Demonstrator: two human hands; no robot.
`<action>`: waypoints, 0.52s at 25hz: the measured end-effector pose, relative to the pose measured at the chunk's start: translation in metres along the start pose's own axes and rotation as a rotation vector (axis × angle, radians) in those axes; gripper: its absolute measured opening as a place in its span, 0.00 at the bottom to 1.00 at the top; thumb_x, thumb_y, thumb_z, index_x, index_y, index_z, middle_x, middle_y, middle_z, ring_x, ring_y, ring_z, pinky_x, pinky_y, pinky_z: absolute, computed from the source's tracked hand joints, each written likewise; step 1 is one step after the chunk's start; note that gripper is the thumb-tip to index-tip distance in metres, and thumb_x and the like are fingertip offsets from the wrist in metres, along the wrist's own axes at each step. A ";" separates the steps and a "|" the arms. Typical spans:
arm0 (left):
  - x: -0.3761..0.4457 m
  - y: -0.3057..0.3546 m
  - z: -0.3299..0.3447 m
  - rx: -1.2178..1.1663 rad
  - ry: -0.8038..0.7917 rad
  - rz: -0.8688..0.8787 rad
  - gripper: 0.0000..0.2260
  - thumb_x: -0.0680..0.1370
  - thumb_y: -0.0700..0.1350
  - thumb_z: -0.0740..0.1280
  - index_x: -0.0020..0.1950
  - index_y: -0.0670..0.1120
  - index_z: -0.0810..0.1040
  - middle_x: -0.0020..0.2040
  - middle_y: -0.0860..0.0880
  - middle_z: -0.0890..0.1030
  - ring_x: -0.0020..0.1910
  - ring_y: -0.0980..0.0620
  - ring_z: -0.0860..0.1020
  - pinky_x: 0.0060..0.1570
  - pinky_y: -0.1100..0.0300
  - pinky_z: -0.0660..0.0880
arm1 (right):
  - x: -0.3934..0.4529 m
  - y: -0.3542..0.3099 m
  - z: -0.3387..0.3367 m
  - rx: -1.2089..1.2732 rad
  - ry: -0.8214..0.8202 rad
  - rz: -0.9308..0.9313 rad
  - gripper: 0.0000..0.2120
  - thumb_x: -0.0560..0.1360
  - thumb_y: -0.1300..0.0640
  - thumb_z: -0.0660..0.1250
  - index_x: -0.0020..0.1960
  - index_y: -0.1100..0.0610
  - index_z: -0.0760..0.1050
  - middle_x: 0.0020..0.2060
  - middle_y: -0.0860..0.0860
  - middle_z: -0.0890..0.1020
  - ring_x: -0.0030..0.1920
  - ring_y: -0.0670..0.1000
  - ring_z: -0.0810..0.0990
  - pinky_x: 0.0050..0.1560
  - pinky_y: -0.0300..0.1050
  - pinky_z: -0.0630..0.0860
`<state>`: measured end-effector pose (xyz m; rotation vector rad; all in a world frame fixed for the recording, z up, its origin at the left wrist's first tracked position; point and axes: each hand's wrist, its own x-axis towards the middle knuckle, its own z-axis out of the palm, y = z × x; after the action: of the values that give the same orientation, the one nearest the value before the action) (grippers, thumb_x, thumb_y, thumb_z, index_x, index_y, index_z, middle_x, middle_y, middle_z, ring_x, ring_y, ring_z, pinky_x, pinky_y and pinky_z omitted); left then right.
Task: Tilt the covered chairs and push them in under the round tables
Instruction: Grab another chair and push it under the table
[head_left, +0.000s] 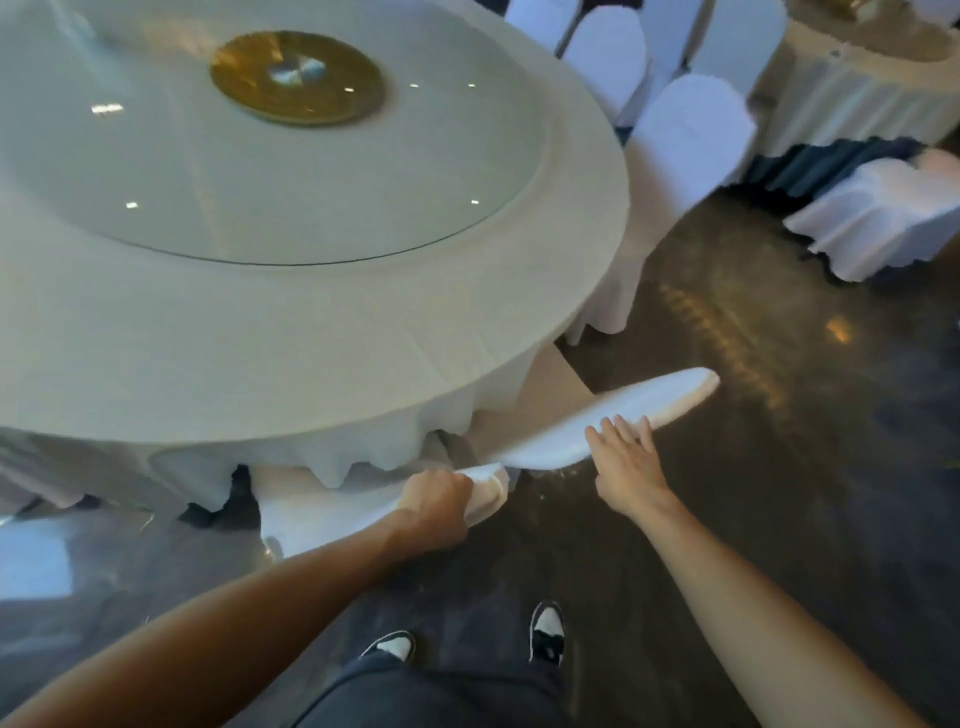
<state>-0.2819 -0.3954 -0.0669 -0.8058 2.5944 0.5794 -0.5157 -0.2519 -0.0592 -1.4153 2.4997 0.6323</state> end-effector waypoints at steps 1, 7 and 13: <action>-0.001 0.005 0.002 -0.003 0.017 -0.046 0.15 0.75 0.50 0.69 0.60 0.47 0.78 0.54 0.46 0.82 0.51 0.47 0.81 0.52 0.54 0.76 | 0.006 0.014 0.007 -0.051 0.034 -0.033 0.30 0.69 0.58 0.71 0.70 0.55 0.67 0.66 0.56 0.72 0.71 0.58 0.65 0.73 0.65 0.49; -0.017 0.034 0.008 -0.043 0.191 -0.288 0.15 0.72 0.53 0.69 0.57 0.53 0.81 0.50 0.48 0.84 0.47 0.46 0.82 0.45 0.55 0.75 | 0.050 0.074 0.016 -0.124 0.067 -0.196 0.14 0.66 0.59 0.70 0.52 0.54 0.80 0.45 0.52 0.83 0.49 0.58 0.79 0.58 0.57 0.68; -0.014 0.049 0.010 -0.032 0.272 -0.416 0.14 0.73 0.52 0.68 0.59 0.58 0.81 0.45 0.51 0.84 0.41 0.49 0.81 0.41 0.56 0.74 | 0.065 0.081 0.017 -0.092 0.065 -0.308 0.12 0.71 0.53 0.68 0.54 0.50 0.78 0.49 0.49 0.82 0.52 0.55 0.78 0.50 0.51 0.67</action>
<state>-0.2983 -0.3477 -0.0563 -1.4755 2.5363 0.4099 -0.6189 -0.2576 -0.0769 -1.8329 2.2531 0.6544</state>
